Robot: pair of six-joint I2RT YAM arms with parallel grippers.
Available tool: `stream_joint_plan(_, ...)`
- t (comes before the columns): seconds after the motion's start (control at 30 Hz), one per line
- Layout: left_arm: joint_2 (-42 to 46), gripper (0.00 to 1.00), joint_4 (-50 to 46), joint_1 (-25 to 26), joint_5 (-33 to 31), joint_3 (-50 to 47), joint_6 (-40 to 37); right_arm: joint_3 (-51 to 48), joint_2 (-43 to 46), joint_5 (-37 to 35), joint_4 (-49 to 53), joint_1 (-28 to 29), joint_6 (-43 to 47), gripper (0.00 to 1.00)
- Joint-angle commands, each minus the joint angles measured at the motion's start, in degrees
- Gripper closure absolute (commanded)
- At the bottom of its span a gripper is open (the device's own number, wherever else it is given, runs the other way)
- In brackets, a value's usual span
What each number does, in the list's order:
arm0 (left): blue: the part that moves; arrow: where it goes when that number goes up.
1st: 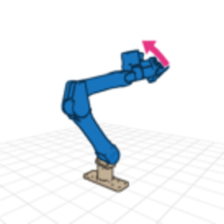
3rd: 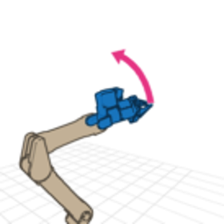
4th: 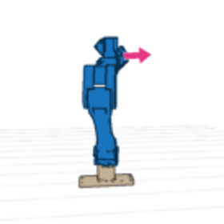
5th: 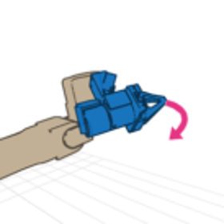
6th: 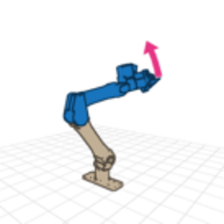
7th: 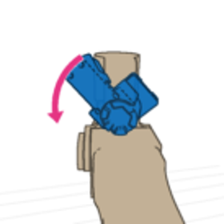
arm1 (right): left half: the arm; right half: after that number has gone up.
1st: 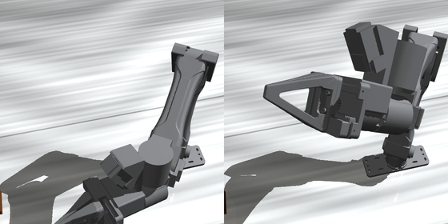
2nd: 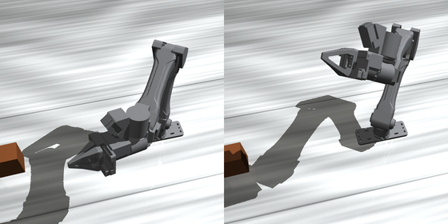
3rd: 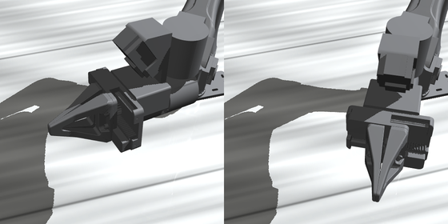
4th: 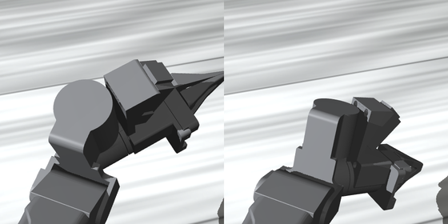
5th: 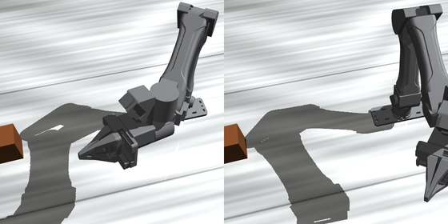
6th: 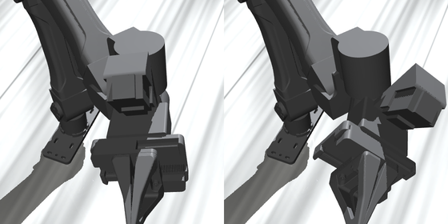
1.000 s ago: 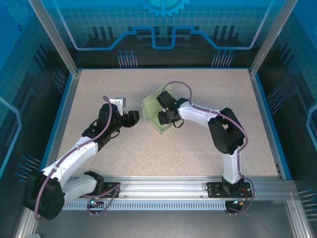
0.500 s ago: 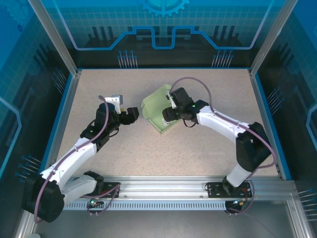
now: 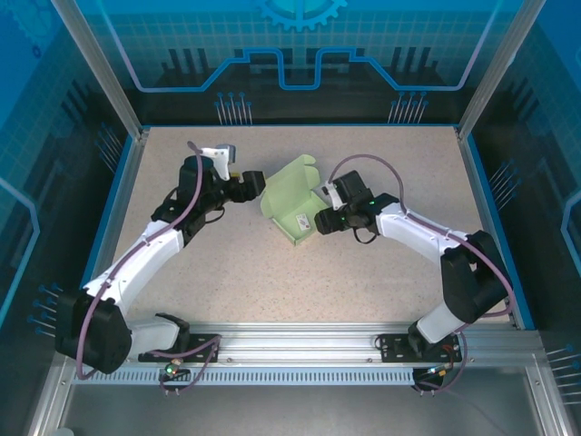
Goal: Fold the paper box
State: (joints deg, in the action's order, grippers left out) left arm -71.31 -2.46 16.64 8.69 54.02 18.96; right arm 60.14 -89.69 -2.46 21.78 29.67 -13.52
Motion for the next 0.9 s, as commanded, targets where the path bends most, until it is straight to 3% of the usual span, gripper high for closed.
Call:
stream_joint_plan(0.0,0.07,0.19,-2.87,0.09,2.07,-0.07,-0.97,0.31,1.68,5.56,-5.79,-3.76,2.47,0.32)
stream_joint_plan(0.2,3.28,0.19,-8.79,2.82,-4.49,-3.05,-2.69,6.47,-3.48,6.01,-9.1,-5.25,12.06,0.32)
stream_joint_plan(0.53,1.86,0.19,-2.72,5.61,-1.81,-9.49,-4.97,22.31,-19.02,11.92,-7.74,-8.09,25.36,0.32)
stream_joint_plan(0.87,-5.35,0.2,1.12,6.87,-3.83,-7.6,-5.88,32.61,-28.21,15.92,-3.04,-8.49,31.69,0.34)
